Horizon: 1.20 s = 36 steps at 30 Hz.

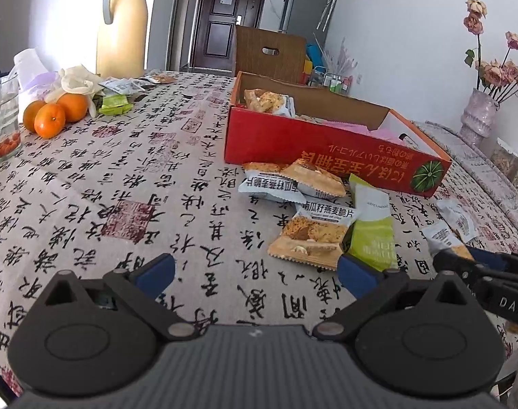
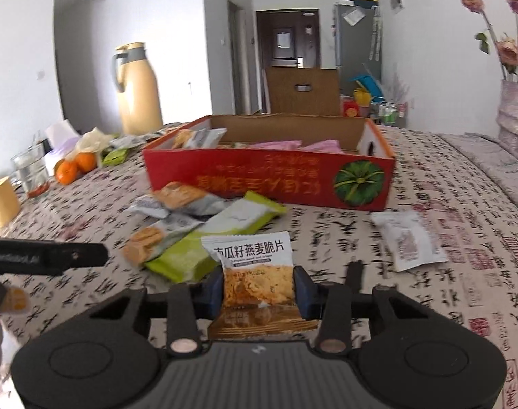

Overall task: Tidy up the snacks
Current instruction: 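Grasp another pumpkin-seed cracker packet with the left gripper while the right gripper holds its packet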

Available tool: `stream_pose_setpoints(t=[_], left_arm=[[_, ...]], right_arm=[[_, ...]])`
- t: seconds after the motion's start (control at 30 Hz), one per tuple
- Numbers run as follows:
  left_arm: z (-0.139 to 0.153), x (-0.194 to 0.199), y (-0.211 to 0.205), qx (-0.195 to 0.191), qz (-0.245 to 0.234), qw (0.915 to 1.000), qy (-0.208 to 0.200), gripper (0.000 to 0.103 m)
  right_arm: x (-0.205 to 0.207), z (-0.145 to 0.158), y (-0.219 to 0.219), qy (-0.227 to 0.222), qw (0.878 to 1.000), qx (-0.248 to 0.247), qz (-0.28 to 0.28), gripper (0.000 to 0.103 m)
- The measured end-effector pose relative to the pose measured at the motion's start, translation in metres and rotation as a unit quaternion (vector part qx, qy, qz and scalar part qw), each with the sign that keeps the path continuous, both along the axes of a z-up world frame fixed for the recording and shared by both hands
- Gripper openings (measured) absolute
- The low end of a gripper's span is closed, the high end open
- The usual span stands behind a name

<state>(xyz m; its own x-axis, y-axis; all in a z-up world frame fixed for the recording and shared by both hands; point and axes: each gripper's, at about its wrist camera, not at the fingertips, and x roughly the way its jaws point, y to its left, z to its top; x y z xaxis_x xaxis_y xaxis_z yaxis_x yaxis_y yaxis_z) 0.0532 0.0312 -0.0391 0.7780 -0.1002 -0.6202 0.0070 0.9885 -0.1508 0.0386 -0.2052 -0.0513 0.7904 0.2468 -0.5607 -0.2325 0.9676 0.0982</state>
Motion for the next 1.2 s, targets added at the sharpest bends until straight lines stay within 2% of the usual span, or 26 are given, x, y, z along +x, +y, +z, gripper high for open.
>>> stream_pose_setpoints(t=[0.27,0.37,0.67,0.83,0.97,1.13,1.2], left_arm=[[0.002,0.025,-0.012,0.004,-0.007,1.0,0.003,0.103],[0.0,0.034,-0.021,0.017,-0.016,0.9997,0.01,0.103],[-0.005,0.055,-0.038,0.032,-0.032,0.9988,0.02,0.101],[-0.009,0.064,-0.037,0.027,-0.03,0.9987,0.031,0.09],[-0.01,0.065,-0.038,0.022,-0.036,0.9985,0.035,0.071],[-0.01,0.066,-0.036,0.012,-0.038,0.9986,0.035,0.063],[-0.01,0.065,-0.037,0.015,-0.044,0.9983,0.036,0.055]], right_arm=[[0.011,-0.004,-0.024,-0.003,0.999,0.008,-0.032,0.04],[0.014,-0.005,-0.031,-0.003,0.999,0.013,-0.042,0.04],[0.026,-0.015,-0.043,0.005,0.998,0.025,-0.051,0.04],[0.03,-0.019,-0.046,0.008,0.998,0.029,-0.053,0.04],[0.032,-0.021,-0.046,0.011,0.998,0.031,-0.051,0.041],[0.032,-0.021,-0.046,0.012,0.998,0.032,-0.052,0.041],[0.032,-0.021,-0.046,0.012,0.998,0.033,-0.053,0.041]])
